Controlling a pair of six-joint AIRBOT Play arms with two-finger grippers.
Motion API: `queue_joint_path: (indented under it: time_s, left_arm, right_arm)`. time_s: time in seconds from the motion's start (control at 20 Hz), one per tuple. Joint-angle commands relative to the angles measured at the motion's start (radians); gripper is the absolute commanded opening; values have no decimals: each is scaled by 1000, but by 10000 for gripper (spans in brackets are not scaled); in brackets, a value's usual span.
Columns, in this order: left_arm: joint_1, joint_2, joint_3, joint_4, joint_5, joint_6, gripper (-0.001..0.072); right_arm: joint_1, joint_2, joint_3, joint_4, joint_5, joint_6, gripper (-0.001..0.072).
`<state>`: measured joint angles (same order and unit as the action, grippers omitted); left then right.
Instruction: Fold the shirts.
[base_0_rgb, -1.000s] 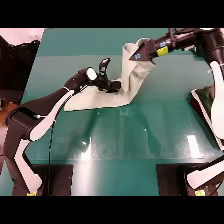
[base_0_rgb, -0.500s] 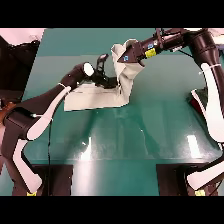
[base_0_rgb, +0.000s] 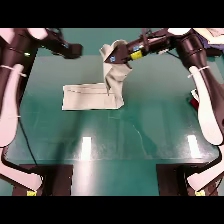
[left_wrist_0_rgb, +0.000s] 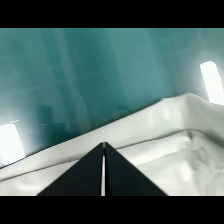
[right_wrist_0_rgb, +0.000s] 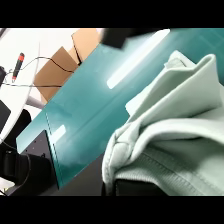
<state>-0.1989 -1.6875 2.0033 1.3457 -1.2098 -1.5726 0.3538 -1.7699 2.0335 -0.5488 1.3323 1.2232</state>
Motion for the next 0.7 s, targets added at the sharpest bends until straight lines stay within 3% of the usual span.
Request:
queue_joint_path:
  time_s: [0.0, 0.25, 0.35, 0.4, 0.55, 0.65]
  left_arm:
    - [77, 103, 32, 107, -103, 2, 29]
    - [84, 161, 33, 139, -157, 10, 29]
    - [84, 161, 33, 136, -183, 9, 28]
    - [84, 161, 33, 135, -190, 8, 29]
    - [84, 161, 33, 136, -217, 9, 29]
    - [84, 161, 33, 136, -243, 9, 29]
  right_arm:
    - [82, -53, 0, -2, -95, -27, 15]
    - [223, -197, 0, 3, -329, -72, 45]
    - [294, -254, 0, 74, -442, -141, 432]
    - [325, -272, 0, 130, -469, -164, 473]
    - [339, -255, -1, 57, -410, -203, 472]
    - [284, -217, -1, -84, -279, -145, 469]
